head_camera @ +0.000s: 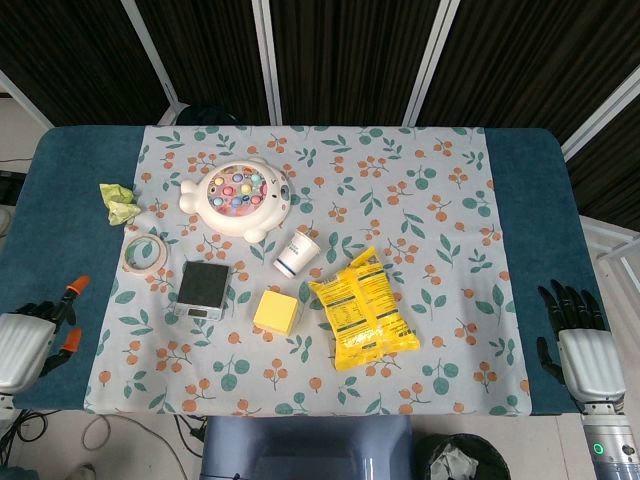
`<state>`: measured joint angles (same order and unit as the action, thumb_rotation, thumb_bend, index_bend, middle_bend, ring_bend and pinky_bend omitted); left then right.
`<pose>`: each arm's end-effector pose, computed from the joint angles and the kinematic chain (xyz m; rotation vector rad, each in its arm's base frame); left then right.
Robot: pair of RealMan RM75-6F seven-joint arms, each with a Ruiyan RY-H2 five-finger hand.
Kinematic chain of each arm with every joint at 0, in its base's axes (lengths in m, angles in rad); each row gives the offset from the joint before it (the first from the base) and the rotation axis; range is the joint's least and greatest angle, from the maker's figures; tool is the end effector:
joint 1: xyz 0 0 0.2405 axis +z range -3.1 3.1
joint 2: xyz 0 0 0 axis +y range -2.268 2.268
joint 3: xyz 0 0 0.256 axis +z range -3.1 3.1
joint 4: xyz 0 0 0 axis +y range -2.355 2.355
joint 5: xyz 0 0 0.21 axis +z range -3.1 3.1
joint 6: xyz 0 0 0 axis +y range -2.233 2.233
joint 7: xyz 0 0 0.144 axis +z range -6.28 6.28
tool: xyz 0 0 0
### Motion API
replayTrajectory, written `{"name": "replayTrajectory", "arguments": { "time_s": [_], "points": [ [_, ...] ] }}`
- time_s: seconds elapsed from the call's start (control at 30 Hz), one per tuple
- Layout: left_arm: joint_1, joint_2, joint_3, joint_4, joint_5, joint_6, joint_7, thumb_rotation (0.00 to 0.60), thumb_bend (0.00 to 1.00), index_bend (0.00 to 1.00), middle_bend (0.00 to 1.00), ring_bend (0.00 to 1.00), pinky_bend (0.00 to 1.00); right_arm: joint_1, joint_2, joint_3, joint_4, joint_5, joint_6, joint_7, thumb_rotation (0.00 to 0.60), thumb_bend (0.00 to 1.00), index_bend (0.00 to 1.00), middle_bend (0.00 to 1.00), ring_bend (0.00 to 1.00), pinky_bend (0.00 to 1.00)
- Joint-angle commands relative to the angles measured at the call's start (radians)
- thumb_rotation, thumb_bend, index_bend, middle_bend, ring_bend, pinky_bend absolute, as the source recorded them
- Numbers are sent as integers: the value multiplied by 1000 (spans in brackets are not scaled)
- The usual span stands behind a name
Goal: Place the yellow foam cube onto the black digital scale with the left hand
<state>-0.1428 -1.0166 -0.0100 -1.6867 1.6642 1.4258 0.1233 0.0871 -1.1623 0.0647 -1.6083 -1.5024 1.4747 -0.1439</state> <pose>-0.2793 0.1858 0.1618 -1.6573 -0.7337 -0.8533 -0.3065 -0.1845 0.1461 1.4206 -0.8197 0.8353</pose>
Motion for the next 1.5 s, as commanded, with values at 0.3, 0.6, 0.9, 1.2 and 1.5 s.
{"name": "replayTrajectory", "arguments": {
  "time_s": [0.3,0.6,0.9,1.2,1.5],
  "points": [
    [-162,-42,11,-44,-83,-320,34,600,643,89,709,659,688,-2,-3,3,2,0,8,7,600,582,0,0,0,0],
    [-185,-93,33,-18,-165,-414,69,600,640,142,704,659,688,-6,3,10,2,15,12,19,600,582,0,0,0,0],
    [-192,-144,35,26,-224,-438,94,600,638,141,681,658,688,-6,8,7,-5,12,9,20,600,582,0,0,0,0],
    [-221,-180,27,64,-261,-474,116,600,638,137,674,656,688,-3,4,6,-5,17,0,10,600,582,0,0,0,0],
    [-239,-202,27,77,-301,-498,146,600,636,136,669,652,688,-5,5,9,-6,23,3,10,600,583,0,0,0,0]
  ]
}}
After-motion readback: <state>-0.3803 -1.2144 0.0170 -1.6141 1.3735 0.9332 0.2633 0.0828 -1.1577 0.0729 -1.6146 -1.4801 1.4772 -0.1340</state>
